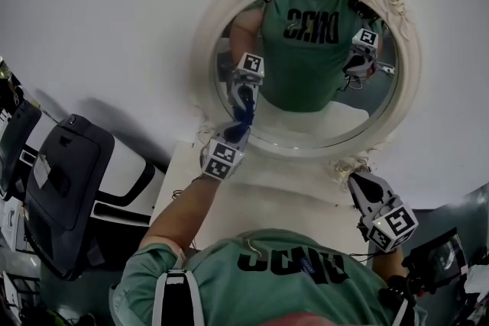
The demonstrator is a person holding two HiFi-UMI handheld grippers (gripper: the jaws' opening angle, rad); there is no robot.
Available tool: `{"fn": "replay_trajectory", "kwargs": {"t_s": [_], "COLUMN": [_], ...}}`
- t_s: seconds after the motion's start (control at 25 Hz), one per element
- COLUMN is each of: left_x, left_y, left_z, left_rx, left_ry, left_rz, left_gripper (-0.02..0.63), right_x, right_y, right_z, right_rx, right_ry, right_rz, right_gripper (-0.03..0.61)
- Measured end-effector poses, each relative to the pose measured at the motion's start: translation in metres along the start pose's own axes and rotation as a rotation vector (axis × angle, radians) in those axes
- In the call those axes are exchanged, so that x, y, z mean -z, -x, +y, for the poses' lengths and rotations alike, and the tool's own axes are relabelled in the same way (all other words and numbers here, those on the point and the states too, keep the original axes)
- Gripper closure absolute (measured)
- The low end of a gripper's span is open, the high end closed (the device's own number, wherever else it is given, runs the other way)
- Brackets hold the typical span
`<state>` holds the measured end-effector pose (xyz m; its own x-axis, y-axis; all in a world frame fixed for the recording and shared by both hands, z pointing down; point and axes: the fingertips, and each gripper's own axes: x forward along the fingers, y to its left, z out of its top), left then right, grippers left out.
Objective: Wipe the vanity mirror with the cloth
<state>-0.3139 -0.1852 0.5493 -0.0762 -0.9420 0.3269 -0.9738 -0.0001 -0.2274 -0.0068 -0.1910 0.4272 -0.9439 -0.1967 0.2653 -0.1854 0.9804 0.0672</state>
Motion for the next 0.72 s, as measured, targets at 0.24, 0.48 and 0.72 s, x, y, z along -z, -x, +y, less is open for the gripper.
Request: {"fn": "replay_trajectory", "kwargs": {"t_s": [0.24,0.48,0.72], "left_x": [0.026,0.047,0.047], "left_y": [-0.036,-0.072,-0.110], "left_z": [-0.028,-0.076,-0.143], "left_rx": [0.096,0.188,0.314], "left_ry": [0.017,-0.007,0.078], "left_rz": [0.072,0.146,0.189], "left_gripper": [0.560,0.560,0.560], "right_x": [0.008,0.017,0.038], "right_y": [0.005,0.017,0.031], "right_z": [-0.008,-0.023,-0.039], "right_rx": [0.020,0.055,0.083], "right_ry": [-0.010,-0.034,-0.074], "right_rz": [0.000,-0.009,-0.015], "right_gripper": [0.566,0.566,0.566]}}
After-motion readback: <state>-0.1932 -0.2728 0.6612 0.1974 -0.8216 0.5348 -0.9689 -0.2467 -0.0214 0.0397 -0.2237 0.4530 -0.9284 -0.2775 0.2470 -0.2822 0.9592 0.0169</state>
